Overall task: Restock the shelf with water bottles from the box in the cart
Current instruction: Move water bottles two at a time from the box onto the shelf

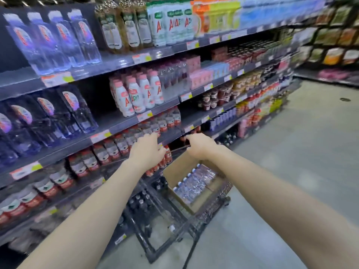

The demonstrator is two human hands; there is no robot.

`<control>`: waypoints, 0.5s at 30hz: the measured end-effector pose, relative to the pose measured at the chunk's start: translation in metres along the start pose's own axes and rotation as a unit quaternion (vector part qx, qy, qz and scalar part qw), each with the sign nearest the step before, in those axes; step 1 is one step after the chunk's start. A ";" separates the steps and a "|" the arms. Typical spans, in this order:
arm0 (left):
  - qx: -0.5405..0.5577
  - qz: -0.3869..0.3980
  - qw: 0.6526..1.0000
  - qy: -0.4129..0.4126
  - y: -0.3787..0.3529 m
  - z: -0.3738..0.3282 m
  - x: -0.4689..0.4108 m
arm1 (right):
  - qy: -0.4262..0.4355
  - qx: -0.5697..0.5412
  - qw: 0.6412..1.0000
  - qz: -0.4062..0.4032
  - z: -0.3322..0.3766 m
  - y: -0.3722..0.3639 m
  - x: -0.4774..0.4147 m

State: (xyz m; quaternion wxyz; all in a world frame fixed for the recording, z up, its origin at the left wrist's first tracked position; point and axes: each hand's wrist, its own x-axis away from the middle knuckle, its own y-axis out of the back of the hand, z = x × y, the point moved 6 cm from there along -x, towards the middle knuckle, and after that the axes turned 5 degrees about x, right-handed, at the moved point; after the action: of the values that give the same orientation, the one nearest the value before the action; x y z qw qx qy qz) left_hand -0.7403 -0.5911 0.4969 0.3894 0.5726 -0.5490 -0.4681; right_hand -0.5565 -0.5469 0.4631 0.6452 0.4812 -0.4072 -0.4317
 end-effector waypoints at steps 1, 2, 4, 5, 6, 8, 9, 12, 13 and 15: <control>0.009 0.009 1.000 0.004 -0.016 -0.016 -0.011 | 0.000 -0.002 1.000 0.010 -0.023 -0.005 -0.006; 0.020 0.018 1.000 0.012 -0.032 -0.029 -0.021 | 0.003 -0.003 1.000 0.019 -0.046 -0.011 -0.013; 0.021 0.036 0.999 0.027 -0.065 -0.052 -0.040 | 0.006 0.000 0.999 0.037 -0.093 -0.024 -0.028; 0.015 0.045 0.998 0.036 -0.080 -0.060 -0.048 | 0.009 -0.001 0.999 0.048 -0.114 -0.032 -0.036; 0.009 0.053 0.997 0.046 -0.094 -0.068 -0.055 | 0.012 -0.003 0.998 0.061 -0.132 -0.039 -0.043; 0.007 0.067 0.996 0.065 -0.118 -0.080 -0.068 | 0.016 -0.010 0.996 0.088 -0.163 -0.052 -0.058; 0.004 0.076 0.994 0.073 -0.129 -0.085 -0.073 | 0.020 -0.014 0.995 0.100 -0.175 -0.059 -0.065; -0.006 0.099 0.991 0.090 -0.160 -0.096 -0.093 | 0.035 -0.016 0.992 0.124 -0.202 -0.078 -0.090; -0.005 0.106 0.989 0.098 -0.172 -0.096 -0.100 | 0.039 -0.015 0.991 0.130 -0.208 -0.084 -0.100; -0.001 0.125 0.986 0.114 -0.197 -0.092 -0.112 | 0.043 -0.017 0.989 0.141 -0.218 -0.098 -0.121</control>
State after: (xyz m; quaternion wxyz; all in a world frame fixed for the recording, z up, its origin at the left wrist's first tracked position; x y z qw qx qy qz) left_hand -0.5945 -0.4673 0.3440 0.5048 0.5490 -0.5679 -0.3482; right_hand -0.4033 -0.3889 0.3098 0.7248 0.4257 -0.4356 -0.3220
